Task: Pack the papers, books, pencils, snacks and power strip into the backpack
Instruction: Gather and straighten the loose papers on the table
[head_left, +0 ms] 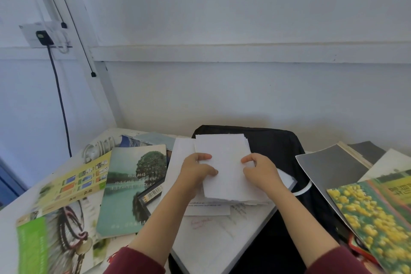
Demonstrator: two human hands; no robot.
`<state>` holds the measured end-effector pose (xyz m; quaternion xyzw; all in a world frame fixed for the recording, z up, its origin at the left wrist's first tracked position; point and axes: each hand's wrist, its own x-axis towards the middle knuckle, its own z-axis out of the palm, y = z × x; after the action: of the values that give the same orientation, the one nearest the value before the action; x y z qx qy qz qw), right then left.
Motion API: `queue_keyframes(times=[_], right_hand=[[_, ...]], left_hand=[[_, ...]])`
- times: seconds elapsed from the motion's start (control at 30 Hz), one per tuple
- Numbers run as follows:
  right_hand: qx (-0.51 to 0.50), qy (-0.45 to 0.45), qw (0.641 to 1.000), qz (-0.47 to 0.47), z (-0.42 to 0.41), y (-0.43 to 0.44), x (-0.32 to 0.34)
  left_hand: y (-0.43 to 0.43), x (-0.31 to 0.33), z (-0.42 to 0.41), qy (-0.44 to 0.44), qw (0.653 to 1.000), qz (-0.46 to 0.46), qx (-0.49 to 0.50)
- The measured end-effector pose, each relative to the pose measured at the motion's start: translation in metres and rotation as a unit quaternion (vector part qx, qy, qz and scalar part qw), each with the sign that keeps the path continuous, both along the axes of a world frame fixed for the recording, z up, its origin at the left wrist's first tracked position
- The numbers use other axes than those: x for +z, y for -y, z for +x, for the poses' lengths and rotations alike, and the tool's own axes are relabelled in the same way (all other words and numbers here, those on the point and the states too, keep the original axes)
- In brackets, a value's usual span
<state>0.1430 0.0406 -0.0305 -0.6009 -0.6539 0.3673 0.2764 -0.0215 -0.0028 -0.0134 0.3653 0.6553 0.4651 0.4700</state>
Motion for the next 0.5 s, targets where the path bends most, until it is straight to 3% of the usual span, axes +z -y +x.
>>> queue_keyframes(times=[0.23,0.5], right_hand=[[-0.019,-0.062,0.998,-0.008,0.000,0.009,0.000],[-0.053,-0.132,0.989,-0.048,0.002,0.012,0.006]], left_hand=[[0.006,-0.005,0.017,-0.102,0.994,0.007,0.043],[0.016,-0.004,0.009,-0.021,0.998,0.022,0.061]])
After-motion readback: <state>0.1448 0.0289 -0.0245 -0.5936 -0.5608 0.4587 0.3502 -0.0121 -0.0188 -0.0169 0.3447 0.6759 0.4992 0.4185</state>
